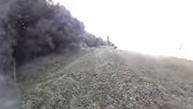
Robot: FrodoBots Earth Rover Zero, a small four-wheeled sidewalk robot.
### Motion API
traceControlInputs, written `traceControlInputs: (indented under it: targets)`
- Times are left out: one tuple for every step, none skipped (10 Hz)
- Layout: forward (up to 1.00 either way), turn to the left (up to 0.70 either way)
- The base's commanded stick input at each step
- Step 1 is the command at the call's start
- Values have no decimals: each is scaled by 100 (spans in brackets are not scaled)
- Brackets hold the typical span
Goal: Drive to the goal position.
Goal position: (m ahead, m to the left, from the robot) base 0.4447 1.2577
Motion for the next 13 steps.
traceControlInputs:
  targets:
    - [60,0]
    - [60,0]
    - [60,0]
    - [60,0]
    - [60,0]
    - [60,0]
    - [60,0]
    - [60,0]
    - [60,0]
    - [60,0]
    - [60,0]
    - [60,0]
    - [60,0]
